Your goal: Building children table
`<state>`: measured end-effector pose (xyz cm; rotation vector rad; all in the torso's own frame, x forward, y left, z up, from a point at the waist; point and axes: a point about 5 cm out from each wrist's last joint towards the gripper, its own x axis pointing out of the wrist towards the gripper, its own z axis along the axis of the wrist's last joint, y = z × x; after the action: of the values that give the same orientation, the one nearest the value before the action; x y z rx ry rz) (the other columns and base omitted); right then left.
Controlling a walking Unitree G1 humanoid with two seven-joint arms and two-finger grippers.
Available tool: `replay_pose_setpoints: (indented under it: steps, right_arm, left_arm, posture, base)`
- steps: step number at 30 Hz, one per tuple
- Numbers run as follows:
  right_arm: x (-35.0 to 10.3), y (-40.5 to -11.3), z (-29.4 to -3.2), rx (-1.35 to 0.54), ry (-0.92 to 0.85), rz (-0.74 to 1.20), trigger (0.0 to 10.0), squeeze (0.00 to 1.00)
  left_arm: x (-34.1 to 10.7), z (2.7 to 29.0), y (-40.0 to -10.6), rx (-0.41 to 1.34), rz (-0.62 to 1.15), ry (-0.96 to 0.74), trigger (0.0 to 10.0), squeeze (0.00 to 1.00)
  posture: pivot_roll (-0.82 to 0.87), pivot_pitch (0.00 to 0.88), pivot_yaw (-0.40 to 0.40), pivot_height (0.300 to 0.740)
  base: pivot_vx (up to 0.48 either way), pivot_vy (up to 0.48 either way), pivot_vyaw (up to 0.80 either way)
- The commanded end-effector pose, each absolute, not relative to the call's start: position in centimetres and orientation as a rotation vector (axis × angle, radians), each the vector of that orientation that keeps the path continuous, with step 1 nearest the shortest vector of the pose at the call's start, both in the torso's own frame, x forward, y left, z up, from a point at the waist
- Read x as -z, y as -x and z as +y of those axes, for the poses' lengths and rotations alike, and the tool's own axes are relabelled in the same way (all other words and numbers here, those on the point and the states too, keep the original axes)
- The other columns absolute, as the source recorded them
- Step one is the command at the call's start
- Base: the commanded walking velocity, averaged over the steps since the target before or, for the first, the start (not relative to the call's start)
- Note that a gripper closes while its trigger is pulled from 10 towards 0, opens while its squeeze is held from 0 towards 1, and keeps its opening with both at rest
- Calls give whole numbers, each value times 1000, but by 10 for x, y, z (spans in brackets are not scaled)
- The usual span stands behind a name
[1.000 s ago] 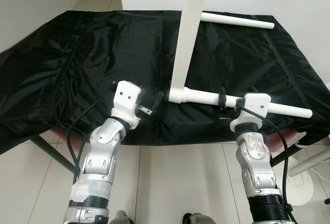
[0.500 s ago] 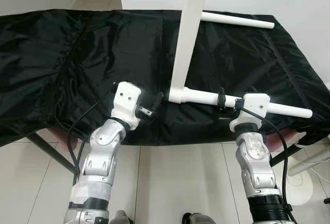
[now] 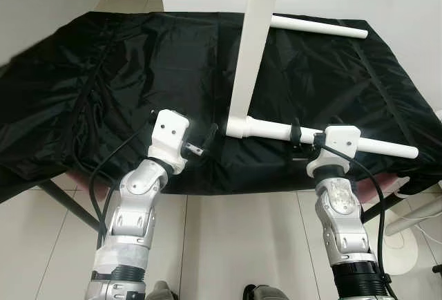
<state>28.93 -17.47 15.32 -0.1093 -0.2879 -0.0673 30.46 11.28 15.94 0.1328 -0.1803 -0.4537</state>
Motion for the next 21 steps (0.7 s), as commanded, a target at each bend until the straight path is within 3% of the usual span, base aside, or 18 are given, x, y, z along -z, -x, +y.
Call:
replay_pose_setpoints:
  steps: [1,21]
  right_arm:
    - [-153,-287,-173,57,119,-295,10000,0]
    - [-152,-288,-171,50,126,-294,10000,0]
  left_arm:
    - [-159,121,-305,313,-180,-119,10000,0]
    - [-160,123,-304,312,-177,-125,10000,0]
  posture:
    - [-45,74,10,740]
    - [-40,75,9,740]
  base:
    - [0,0,0]
    - [0,0,0]
